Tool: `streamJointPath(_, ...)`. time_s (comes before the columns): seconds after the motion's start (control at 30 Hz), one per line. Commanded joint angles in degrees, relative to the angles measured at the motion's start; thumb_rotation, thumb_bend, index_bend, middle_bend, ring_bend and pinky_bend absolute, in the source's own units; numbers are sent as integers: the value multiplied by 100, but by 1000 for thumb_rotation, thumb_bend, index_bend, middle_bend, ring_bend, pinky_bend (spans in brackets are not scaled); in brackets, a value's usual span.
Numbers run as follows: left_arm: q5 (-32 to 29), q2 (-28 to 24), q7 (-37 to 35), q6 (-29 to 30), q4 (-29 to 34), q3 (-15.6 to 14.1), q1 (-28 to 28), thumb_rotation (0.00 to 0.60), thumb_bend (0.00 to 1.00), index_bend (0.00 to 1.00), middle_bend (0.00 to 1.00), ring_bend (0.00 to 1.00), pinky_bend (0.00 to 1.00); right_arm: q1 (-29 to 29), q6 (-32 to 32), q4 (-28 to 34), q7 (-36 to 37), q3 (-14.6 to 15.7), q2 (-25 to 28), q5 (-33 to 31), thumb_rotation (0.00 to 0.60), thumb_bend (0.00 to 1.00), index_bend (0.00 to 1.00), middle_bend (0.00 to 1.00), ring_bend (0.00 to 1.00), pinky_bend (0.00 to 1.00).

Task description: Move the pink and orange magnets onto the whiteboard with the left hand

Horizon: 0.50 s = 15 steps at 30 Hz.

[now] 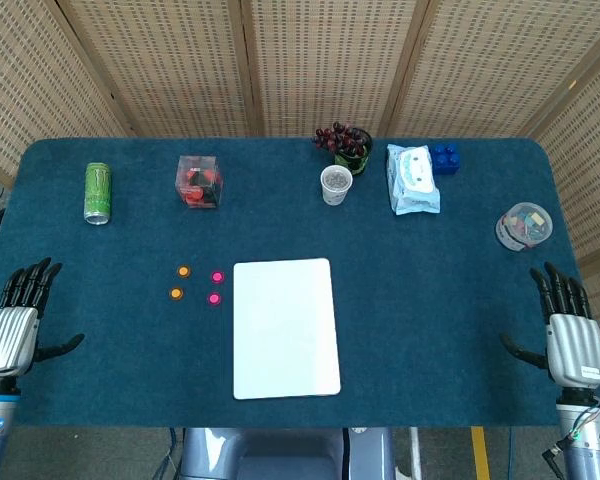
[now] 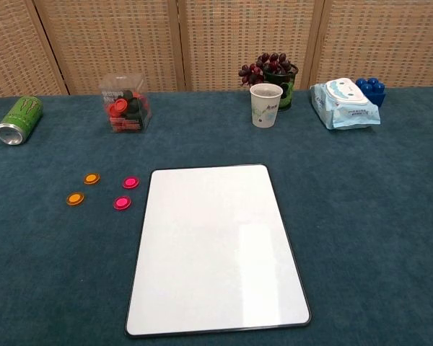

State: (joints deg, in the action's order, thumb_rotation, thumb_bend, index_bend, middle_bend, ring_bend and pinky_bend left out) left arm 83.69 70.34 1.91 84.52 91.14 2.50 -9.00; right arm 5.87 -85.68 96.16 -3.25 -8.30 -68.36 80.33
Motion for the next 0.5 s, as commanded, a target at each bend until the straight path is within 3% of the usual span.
streamJointPath(0.03, 43, -28, 18, -8, 43, -33, 18, 600, 0, 0, 0, 0, 0, -2, 5, 4, 4, 2, 2, -6, 600, 234, 0, 0, 0, 0)
streamJointPath(0.33, 161, -71, -11, -200, 32, -40, -90, 600, 0, 0, 0, 0, 0, -7, 8, 22, 45, 2, 5, -12, 600, 234, 0, 0, 0, 0)
streamJointPath(0.5, -7, 164, 171, -951, -273, 260, -686, 600, 69, 28, 0, 0, 0, 8, 65, 45, 33, 24, 29, -7, 600, 234, 0, 0, 0, 0)
